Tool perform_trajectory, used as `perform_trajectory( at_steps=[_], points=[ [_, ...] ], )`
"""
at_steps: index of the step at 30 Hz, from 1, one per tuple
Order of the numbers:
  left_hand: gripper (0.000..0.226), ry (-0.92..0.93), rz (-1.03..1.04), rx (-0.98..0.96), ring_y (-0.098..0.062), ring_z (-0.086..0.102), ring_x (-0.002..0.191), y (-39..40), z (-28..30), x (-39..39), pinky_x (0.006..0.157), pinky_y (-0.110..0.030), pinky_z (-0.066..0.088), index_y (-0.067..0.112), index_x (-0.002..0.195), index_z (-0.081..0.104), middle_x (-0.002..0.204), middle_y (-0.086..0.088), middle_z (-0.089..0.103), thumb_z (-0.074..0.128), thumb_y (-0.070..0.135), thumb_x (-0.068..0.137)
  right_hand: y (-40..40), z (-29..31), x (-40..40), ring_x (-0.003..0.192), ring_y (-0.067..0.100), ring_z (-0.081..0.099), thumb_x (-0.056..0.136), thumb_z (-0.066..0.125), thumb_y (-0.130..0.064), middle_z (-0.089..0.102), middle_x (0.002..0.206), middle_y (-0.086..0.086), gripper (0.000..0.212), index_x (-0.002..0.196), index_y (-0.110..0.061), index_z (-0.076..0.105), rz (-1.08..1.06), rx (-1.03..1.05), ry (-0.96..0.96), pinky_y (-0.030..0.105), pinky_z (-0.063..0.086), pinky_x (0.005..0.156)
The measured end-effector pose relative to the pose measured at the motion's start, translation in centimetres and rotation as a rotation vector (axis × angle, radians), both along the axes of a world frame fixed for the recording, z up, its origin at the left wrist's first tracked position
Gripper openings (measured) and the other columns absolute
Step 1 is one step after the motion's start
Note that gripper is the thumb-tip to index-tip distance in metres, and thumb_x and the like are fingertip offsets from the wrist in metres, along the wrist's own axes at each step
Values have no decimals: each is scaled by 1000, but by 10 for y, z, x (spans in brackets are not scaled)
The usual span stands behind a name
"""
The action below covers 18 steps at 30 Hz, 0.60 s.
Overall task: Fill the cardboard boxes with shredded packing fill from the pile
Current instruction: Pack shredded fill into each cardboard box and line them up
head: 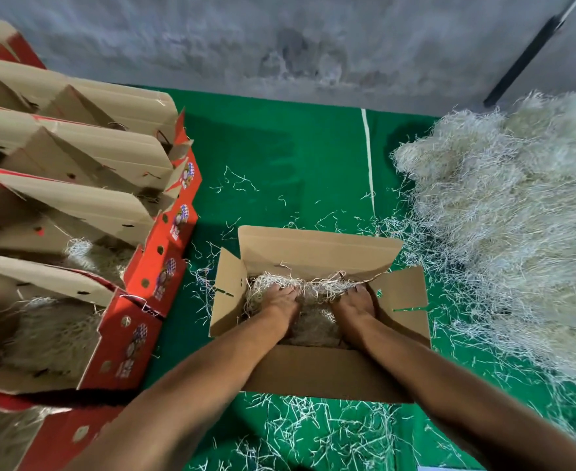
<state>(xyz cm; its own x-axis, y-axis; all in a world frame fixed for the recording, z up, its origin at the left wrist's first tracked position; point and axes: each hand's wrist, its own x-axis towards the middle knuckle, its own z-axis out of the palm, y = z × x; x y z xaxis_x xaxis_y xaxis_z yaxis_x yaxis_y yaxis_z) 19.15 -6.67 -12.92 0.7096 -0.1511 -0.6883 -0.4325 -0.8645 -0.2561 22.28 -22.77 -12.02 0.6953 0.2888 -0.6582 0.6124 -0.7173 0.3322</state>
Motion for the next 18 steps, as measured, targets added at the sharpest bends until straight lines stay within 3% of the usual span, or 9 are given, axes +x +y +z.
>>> perform_trajectory(
  at_steps=[2, 4, 5, 7, 10, 14, 18],
  points=[
    [68, -9, 81, -122, -23, 10, 152, 3, 3, -1, 123, -45, 12, 17, 145, 44, 165, -7, 16, 66, 4, 82, 8, 5, 1, 112, 26, 64, 96, 59, -17, 68, 120, 6, 30, 126, -17, 64, -15, 122, -10, 39, 49, 85],
    [50, 3, 131, -191, -27, 28, 147, 6, 8, -2, 121, -47, 20, 13, 133, 56, 155, -9, 39, 62, 1, 85, 20, 9, 2, 104, 27, 67, 99, 51, -16, 71, 113, 7, 23, 114, -14, 69, -39, 304, 2, 35, 50, 73],
    [47, 14, 136, -201, -28, 33, 145, 6, 11, -2, 120, -47, 24, 10, 132, 57, 151, -11, 44, 60, 0, 87, 25, 9, -1, 105, 27, 66, 99, 49, -22, 70, 116, 8, 24, 112, -15, 68, -59, 371, 46, 32, 47, 73],
    [50, 10, 106, -219, -29, 27, 147, 6, 14, 1, 120, -46, 25, 6, 137, 54, 156, -12, 36, 59, -2, 88, 31, 3, -7, 110, 27, 63, 97, 54, -29, 64, 128, 8, 29, 123, -19, 63, -30, 445, 140, 30, 50, 80],
    [49, 32, -7, -214, -26, 25, 145, 9, 23, 6, 114, -44, 31, 12, 133, 57, 154, -5, 35, 63, 1, 86, 26, -8, -13, 124, 31, 58, 96, 57, -26, 55, 142, 9, 48, 143, -22, 48, 48, 397, 224, 44, 52, 98],
    [46, 25, -93, -177, -21, 27, 142, 19, 21, 1, 114, -43, 30, 21, 125, 61, 152, 0, 38, 70, 7, 82, 23, -11, -9, 119, 33, 62, 98, 53, -17, 62, 134, 10, 41, 139, -19, 53, 145, 341, 192, 44, 55, 92],
    [33, -60, -155, -214, -22, 37, 130, 24, 25, -3, 108, -43, 35, 17, 106, 68, 133, 1, 53, 73, 3, 76, 18, -11, -5, 103, 26, 68, 97, 58, -22, 70, 115, 6, 27, 123, -20, 65, 111, 305, 108, 33, 55, 81]
  ],
)
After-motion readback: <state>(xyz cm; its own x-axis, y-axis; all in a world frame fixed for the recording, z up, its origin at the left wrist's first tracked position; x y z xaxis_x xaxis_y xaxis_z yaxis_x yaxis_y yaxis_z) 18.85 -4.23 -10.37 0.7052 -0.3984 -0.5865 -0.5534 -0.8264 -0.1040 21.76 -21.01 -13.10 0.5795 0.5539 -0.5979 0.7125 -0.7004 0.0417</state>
